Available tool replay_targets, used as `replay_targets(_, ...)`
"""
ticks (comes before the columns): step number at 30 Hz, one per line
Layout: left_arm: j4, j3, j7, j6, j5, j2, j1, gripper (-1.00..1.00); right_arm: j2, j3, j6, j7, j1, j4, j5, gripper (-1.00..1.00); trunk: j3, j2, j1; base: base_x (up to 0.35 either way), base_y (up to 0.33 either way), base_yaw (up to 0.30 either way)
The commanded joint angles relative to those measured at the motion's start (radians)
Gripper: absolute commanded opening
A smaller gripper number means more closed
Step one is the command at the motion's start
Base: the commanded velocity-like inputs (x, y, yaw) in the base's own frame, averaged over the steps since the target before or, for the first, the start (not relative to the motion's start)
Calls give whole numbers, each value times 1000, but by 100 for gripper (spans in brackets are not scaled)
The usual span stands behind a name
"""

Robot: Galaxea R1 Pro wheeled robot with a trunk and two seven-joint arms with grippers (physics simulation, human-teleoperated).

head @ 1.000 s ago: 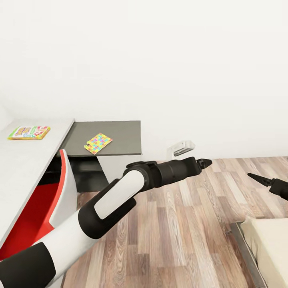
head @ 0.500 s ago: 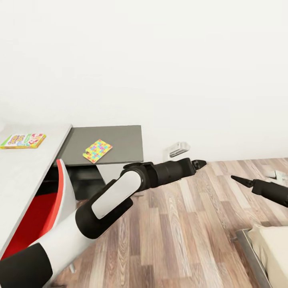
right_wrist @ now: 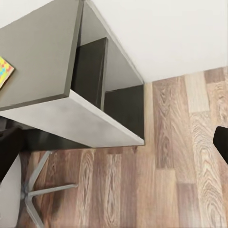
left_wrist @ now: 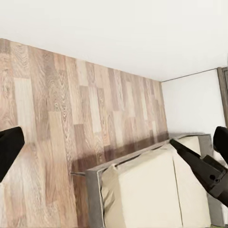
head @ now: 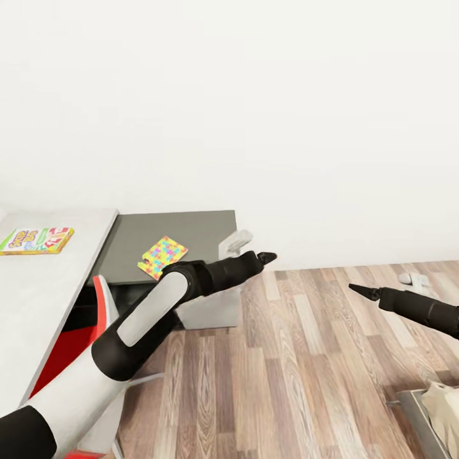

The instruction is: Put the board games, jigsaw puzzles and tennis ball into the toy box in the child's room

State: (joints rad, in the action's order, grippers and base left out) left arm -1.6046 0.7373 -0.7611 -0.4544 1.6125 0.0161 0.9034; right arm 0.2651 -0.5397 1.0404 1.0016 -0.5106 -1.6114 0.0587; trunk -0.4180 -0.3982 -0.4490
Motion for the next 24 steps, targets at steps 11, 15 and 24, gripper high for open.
replay_targets(11,-2,-98,41,-3,7,114,-74,100,-12,11,-10,-9,1,-3,6,100,-2,-2,-1,265,166,0)
replay_targets(15,-2,-103,48,-4,6,119,-78,100,-13,10,-12,-11,1,-3,6,100,-2,-2,-1,135,83,0)
replay_targets(24,-2,-106,57,-7,6,123,-82,100,-13,9,-11,-12,1,-4,6,100,-2,-2,-1,32,20,0)
